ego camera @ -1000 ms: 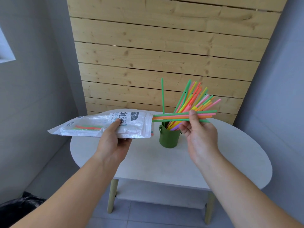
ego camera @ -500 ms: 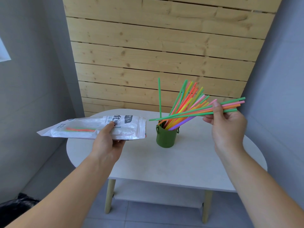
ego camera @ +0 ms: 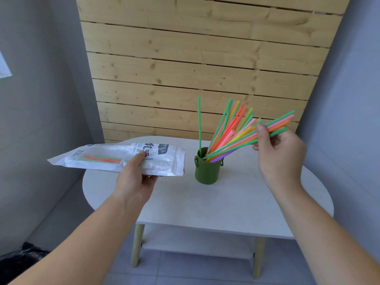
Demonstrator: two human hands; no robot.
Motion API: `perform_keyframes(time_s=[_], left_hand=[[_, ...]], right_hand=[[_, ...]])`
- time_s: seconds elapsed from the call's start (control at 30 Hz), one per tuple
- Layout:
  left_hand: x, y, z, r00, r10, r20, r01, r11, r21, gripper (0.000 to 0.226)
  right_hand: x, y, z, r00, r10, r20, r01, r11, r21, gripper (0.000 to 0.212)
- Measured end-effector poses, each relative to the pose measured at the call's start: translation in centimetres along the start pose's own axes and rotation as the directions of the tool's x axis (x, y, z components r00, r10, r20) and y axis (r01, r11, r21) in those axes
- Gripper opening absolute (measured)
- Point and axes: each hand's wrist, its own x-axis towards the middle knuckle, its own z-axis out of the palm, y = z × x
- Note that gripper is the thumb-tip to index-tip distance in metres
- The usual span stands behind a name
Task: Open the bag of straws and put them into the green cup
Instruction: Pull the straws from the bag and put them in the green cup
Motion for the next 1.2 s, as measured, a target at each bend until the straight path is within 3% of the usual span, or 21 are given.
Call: perform_keyframes(time_s=[0.4, 0.8, 1.2], left_hand=[[0.2, -0.1, -0.1, 0.999, 0.007, 0.031, -0.007, 1.000, 0.022, 0.028], [0.1, 0.2, -0.2, 1.000, -0.007, 0.018, 0.007, 1.000, 0.019, 0.032], [0.0, 0.1, -0.1, 0.999, -0.019, 0.034, 0.018, 1.000, 0.014, 0.027]], right_hand=[[-2.1, 0.3, 2.6, 0.981, -0.078, 0.178, 0.095, 0.991, -0.093, 0.037], [-1.6, 1.5, 5.0, 0.985, 0.051, 0.163, -0.019, 0.981, -0.191, 0.044], [-1.4, 2.5, 4.8, 0.972, 0.153, 0.176, -0.126, 0.980, -0.157, 0.041]])
